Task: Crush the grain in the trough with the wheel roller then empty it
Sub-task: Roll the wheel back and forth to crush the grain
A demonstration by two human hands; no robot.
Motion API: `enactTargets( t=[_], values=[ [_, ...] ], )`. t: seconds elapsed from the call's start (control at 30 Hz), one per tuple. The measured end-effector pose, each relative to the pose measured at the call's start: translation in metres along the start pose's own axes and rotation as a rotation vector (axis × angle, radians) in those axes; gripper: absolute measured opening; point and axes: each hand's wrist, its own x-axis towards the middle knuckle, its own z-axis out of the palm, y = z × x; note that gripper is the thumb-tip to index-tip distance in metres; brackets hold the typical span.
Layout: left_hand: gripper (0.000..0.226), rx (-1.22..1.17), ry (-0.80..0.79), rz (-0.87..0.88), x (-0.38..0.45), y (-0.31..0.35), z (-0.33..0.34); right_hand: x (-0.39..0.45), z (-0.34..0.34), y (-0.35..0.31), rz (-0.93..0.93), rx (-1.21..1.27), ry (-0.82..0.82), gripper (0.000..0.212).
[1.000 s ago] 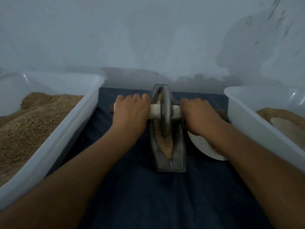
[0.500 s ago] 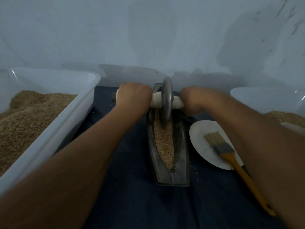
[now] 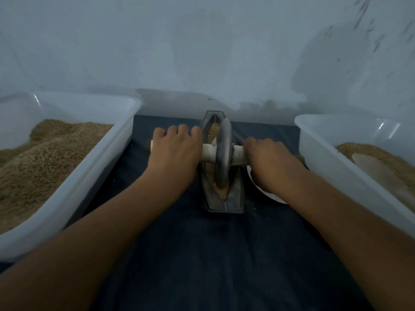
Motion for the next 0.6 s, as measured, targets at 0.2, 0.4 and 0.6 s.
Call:
enactTargets(
  t=[0.2,0.4,0.6],
  values=[
    [0.041,0.018,0.046,-0.010,-0.012,0.004,-0.005,-0.013,0.002,-0.002,-0.008,0.012,0.048,0.022],
    [0.041,-0.031,-0.017,-0.053,0.010,-0.003,0.015,0.026,0.009,0.001,-0.025,-0.022,0.050,0.021],
    [0.031,-0.032,-0.029,-0.040,0.054,-0.011,0.035,0.077,0.010,0.012,-0.049,-0.080,-0.093,0.023]
  ],
)
